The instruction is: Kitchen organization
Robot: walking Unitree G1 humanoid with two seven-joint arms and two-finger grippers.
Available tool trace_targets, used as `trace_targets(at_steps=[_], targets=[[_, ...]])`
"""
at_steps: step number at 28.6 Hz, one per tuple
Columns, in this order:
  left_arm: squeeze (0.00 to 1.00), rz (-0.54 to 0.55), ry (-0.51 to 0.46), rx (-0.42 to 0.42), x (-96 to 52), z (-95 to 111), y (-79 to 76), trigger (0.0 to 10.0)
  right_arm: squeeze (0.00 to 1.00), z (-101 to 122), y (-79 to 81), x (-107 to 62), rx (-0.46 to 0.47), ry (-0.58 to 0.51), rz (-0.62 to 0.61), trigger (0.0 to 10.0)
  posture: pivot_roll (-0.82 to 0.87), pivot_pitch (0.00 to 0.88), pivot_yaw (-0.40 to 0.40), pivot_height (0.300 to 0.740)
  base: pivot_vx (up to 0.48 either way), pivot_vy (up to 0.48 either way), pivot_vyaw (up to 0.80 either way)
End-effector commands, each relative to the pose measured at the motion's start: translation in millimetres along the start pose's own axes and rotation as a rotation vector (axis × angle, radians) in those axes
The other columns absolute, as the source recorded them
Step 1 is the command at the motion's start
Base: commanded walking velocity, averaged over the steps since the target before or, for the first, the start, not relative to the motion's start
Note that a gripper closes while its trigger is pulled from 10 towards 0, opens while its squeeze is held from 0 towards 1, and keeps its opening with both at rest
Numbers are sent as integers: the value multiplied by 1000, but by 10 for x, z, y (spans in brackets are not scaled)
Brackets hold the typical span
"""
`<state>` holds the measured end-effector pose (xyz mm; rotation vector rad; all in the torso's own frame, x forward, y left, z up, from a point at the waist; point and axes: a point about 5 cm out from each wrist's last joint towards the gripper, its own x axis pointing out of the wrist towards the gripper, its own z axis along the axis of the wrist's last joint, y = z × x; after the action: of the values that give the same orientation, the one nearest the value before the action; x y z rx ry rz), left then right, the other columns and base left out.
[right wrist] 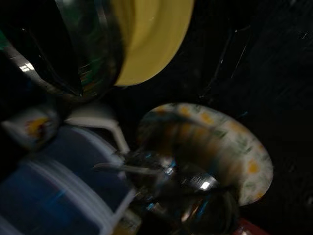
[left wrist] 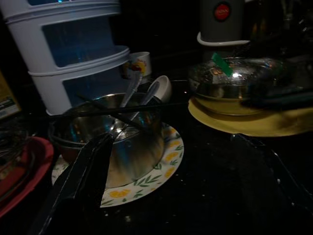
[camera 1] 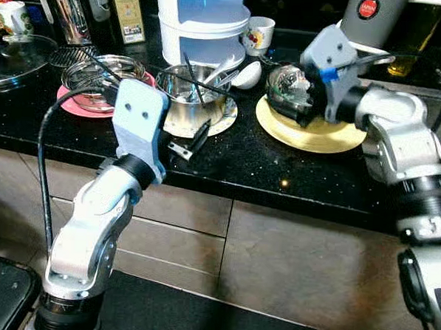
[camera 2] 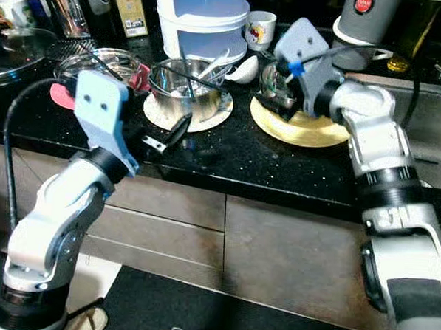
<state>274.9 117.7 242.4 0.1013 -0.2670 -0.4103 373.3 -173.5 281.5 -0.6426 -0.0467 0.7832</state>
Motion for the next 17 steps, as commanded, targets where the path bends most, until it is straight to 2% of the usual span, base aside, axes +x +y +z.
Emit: trace_targets(at_steps=[1,5,10,14,17], targets=[[0,-22,33,-2,-13,-52,-18,10000,0,-32,72,42,-10,31,45,10000,37,33,-28,740,0,0,0],[0,-30,28,-11,-1,-21,-20,10000,0,-64,46,81,10,71,14,10000,36,37,-27,740,0,0,0],[0,-31,23,-13,3,8,-5,10000,0,-150,-42,124,64,163,-91,10000,36,40,-30,740,0,0,0],[0,-30,17,-15,12,25,-9,10000,0,-189,-47,134,73,200,-109,10000,36,46,-34,740,0,0,0],[0,-32,11,-20,17,41,-24,10000,0,-248,-59,105,50,280,-104,10000,34,50,-36,740,0,0,0]])
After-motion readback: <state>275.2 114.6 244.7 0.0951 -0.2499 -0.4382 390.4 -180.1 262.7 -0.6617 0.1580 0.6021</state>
